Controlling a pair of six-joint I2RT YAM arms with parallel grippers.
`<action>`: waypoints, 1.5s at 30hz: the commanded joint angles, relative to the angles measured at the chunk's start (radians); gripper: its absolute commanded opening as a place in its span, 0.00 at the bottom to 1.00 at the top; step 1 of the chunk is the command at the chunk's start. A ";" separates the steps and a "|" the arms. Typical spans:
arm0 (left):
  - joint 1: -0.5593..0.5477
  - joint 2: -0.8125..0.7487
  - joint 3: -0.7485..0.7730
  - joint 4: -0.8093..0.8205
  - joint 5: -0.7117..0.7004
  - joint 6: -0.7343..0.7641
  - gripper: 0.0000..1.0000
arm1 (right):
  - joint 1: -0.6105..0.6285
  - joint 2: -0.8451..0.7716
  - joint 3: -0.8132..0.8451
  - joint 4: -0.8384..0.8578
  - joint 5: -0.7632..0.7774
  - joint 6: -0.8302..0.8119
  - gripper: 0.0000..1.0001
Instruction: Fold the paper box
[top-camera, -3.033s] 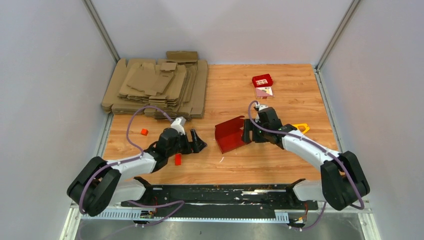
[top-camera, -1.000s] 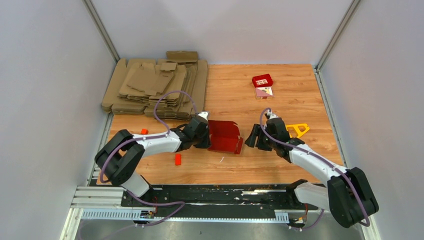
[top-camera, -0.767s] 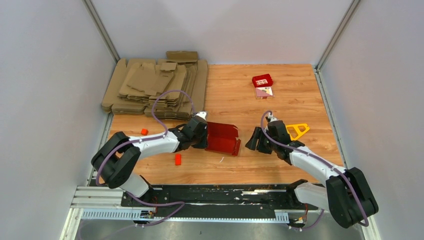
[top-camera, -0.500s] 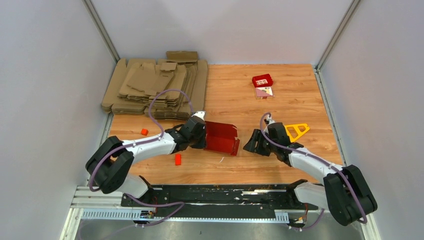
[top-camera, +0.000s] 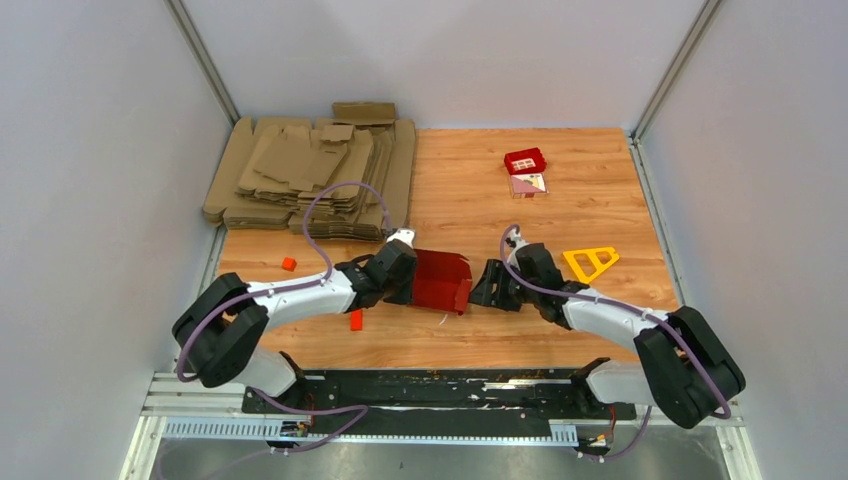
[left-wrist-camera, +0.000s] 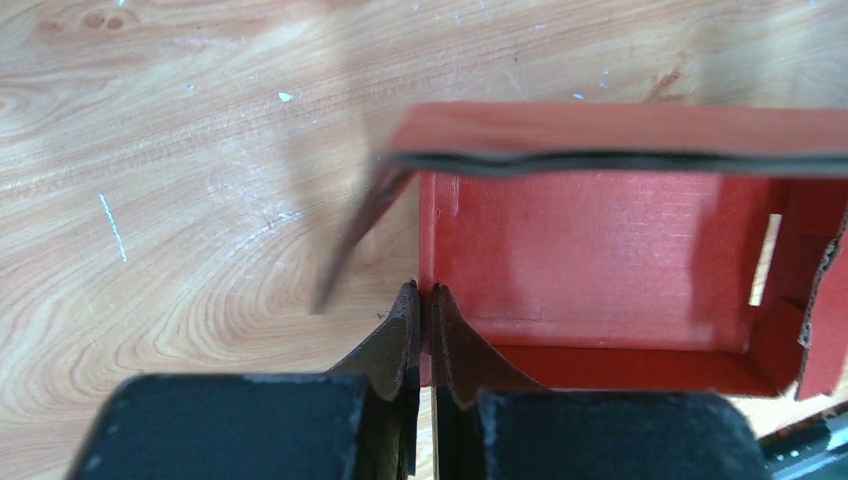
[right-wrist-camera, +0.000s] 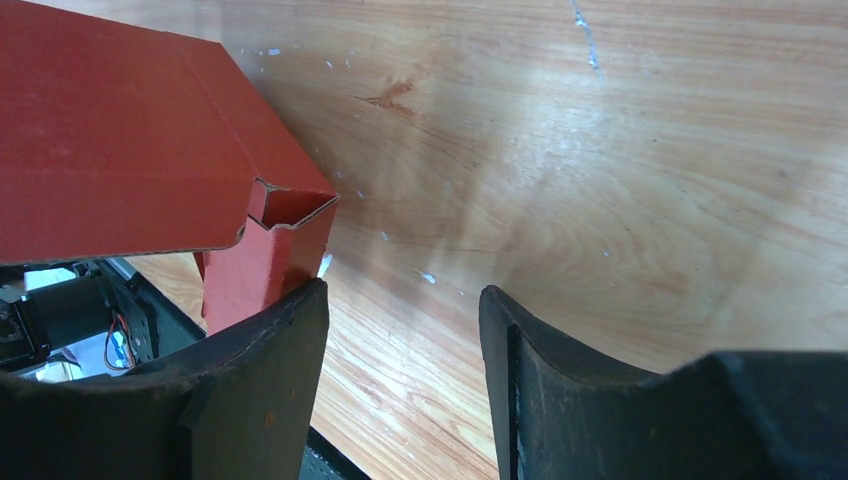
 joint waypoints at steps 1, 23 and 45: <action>-0.027 0.025 0.036 0.000 -0.040 0.009 0.03 | 0.018 0.008 0.050 0.042 -0.013 0.027 0.57; -0.049 0.069 0.054 0.017 -0.022 0.002 0.03 | 0.017 -0.029 -0.023 0.134 -0.101 0.106 0.45; -0.050 0.070 0.024 0.061 0.008 -0.025 0.03 | 0.016 -0.324 -0.143 -0.068 0.040 0.116 0.44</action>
